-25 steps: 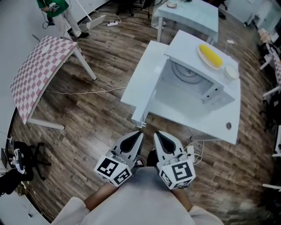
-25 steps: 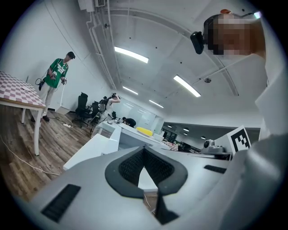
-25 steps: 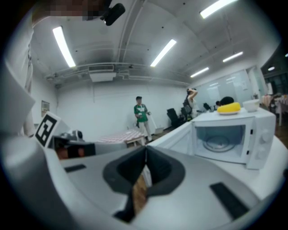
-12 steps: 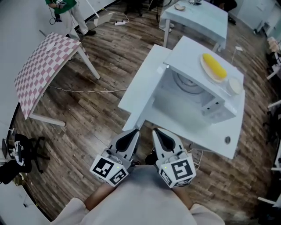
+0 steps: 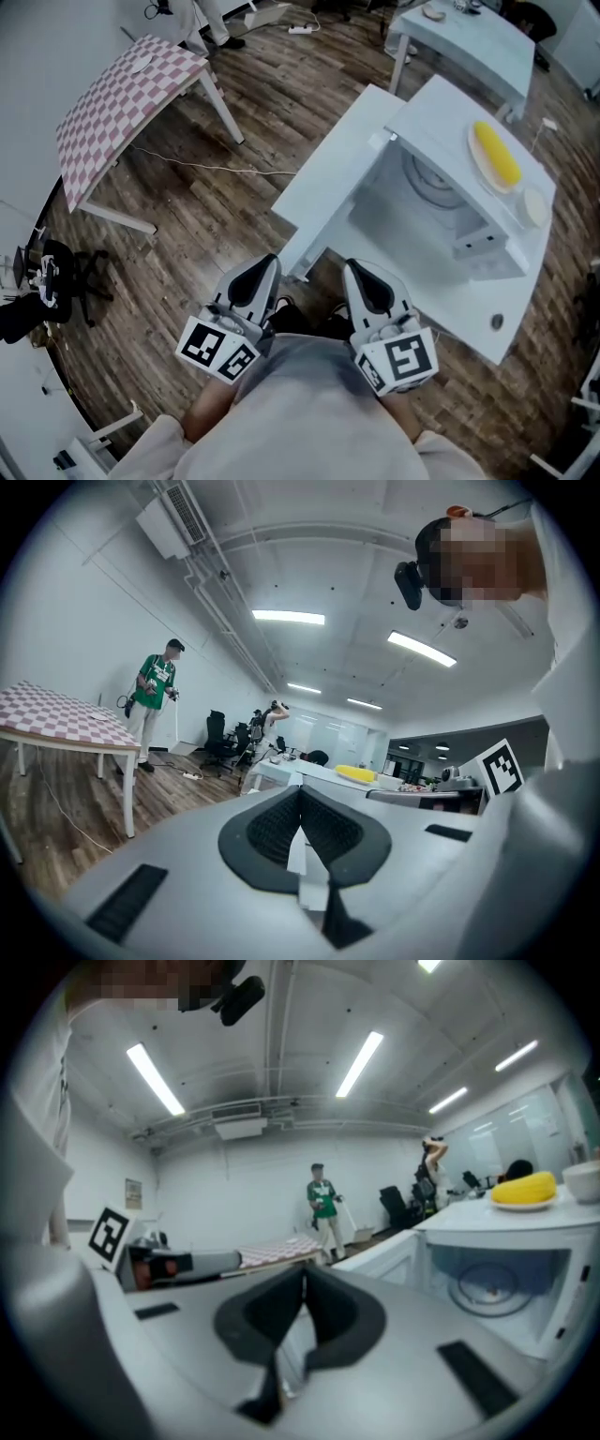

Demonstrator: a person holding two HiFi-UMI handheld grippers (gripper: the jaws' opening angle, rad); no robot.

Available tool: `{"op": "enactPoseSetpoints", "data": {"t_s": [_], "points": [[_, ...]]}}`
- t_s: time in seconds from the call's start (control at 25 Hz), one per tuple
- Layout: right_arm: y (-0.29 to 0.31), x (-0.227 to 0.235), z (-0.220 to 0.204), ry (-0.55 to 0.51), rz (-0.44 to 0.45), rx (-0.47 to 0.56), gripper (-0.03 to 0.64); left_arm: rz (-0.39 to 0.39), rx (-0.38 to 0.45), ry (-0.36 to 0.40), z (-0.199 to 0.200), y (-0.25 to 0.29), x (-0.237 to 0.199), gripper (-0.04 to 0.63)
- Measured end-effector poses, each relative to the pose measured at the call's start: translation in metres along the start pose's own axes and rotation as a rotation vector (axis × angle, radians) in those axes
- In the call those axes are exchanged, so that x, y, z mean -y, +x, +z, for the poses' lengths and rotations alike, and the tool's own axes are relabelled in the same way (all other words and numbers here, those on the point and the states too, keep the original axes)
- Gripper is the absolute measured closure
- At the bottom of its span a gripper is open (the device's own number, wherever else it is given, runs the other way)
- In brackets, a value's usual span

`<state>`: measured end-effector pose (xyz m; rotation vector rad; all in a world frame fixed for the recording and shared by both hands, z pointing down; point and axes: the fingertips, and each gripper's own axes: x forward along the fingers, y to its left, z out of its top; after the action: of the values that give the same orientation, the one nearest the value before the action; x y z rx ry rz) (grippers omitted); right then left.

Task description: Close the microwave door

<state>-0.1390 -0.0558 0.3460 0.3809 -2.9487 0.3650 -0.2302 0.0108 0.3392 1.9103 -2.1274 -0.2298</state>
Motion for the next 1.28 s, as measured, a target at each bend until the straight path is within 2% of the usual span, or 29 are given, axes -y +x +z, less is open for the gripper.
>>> {"op": "enactPoseSetpoints", "data": {"t_s": [0.24, 0.72, 1.08, 1.28], "points": [[0.013, -0.002, -0.003, 0.002, 0.017, -0.014, 0.594, 0.067, -0.031, 0.013, -0.010, -0.001, -0.036, 0.578], [0.029, -0.020, -0.009, -0.024, 0.010, -0.040, 0.594, 0.089, -0.102, 0.057, -0.042, 0.007, -0.062, 0.578], [0.033, -0.024, -0.008, -0.012, -0.051, -0.045, 0.594, 0.009, -0.147, 0.052, -0.053, 0.018, -0.059, 0.578], [0.027, -0.013, -0.008, 0.018, -0.106, -0.027, 0.594, -0.046, -0.176, 0.075, -0.059, 0.023, -0.051, 0.578]]}}
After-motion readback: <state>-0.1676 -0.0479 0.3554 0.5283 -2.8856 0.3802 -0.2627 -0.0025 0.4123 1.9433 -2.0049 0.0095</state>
